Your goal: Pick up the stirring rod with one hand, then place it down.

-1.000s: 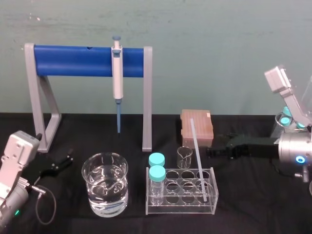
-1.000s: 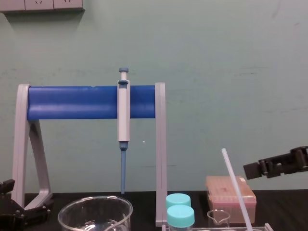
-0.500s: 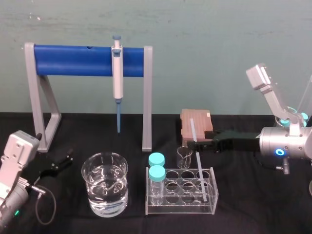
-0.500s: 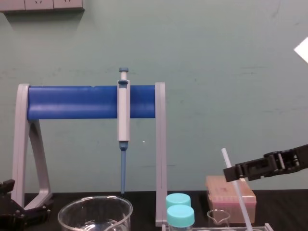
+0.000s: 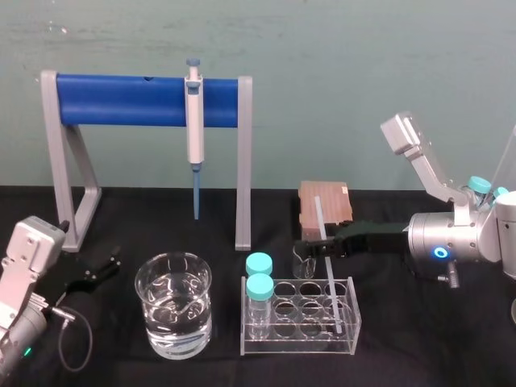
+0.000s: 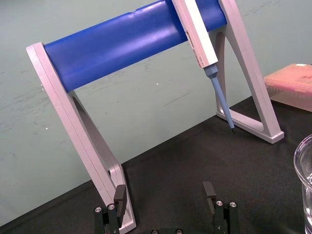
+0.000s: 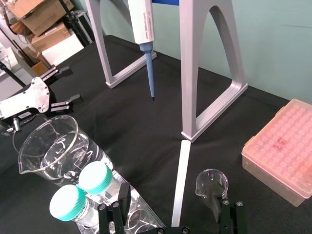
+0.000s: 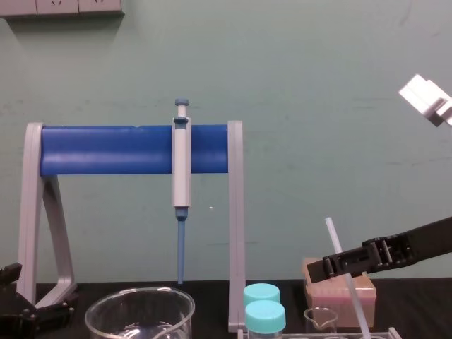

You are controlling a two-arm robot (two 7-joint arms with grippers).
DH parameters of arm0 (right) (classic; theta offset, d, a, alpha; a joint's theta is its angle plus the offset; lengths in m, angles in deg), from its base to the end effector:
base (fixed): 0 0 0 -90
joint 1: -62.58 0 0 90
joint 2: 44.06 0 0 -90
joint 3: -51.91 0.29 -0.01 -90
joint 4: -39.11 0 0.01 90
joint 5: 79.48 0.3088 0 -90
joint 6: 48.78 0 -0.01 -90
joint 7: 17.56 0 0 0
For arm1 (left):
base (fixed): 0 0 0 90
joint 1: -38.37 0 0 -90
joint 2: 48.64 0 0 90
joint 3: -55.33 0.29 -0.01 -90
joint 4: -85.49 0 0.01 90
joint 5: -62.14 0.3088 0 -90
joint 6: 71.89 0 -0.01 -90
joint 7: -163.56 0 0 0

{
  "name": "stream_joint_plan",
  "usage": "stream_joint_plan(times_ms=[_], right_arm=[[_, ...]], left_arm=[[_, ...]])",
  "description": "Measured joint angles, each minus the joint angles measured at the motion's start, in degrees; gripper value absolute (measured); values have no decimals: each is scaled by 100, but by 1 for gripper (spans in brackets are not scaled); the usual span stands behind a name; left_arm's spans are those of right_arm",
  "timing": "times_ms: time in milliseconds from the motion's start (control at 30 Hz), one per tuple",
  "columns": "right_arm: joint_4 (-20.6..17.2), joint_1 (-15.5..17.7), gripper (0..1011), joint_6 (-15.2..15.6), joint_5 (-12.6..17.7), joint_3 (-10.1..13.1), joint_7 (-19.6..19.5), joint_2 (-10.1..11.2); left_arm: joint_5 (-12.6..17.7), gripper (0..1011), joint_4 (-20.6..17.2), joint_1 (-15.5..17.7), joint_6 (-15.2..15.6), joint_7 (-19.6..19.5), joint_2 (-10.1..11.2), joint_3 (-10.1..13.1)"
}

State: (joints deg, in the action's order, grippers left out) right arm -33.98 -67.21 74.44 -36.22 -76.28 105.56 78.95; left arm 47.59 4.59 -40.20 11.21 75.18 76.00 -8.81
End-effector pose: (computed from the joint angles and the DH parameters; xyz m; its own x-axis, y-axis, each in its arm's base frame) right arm 0.4651 -0.0527 -0.1821 0.7290 -0.6447 -0.2300 0.5044 0.7331 -0.4562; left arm 0.3581 0.0827 -0.3023 0.2923 0.8803 0.3736 -0.9553 0.2873 0.0703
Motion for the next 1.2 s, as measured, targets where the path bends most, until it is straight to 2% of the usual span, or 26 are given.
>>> stream_joint_plan(times_ms=[233, 500, 733, 767, 933, 967, 1067, 1133, 1200], right_arm=[[41, -31, 1000, -48, -1, -73, -14, 6], [51, -45, 848, -79, 29, -87, -49, 42], [45, -49, 640, -117, 56, -92, -48, 74], [31, -48, 580, -123, 64, -92, -48, 83], [-5, -32, 436, -140, 74, -90, -75, 104], [-6, -32, 377, -149, 74, -89, -85, 105], [-6, -34, 315, -161, 74, -89, -88, 106], [-6, -35, 218, -177, 73, -91, -92, 108], [-7, -36, 175, -183, 72, -91, -92, 111]], left_arm=[[0, 1005, 0, 0, 0, 0, 0, 0], [0, 1005, 0, 0, 0, 0, 0, 0], [0, 1005, 0, 0, 0, 0, 0, 0], [0, 1005, 0, 0, 0, 0, 0, 0], [0, 1005, 0, 0, 0, 0, 0, 0], [0, 1005, 0, 0, 0, 0, 0, 0], [0, 1005, 0, 0, 0, 0, 0, 0], [0, 1005, 0, 0, 0, 0, 0, 0], [0, 1005, 0, 0, 0, 0, 0, 0]])
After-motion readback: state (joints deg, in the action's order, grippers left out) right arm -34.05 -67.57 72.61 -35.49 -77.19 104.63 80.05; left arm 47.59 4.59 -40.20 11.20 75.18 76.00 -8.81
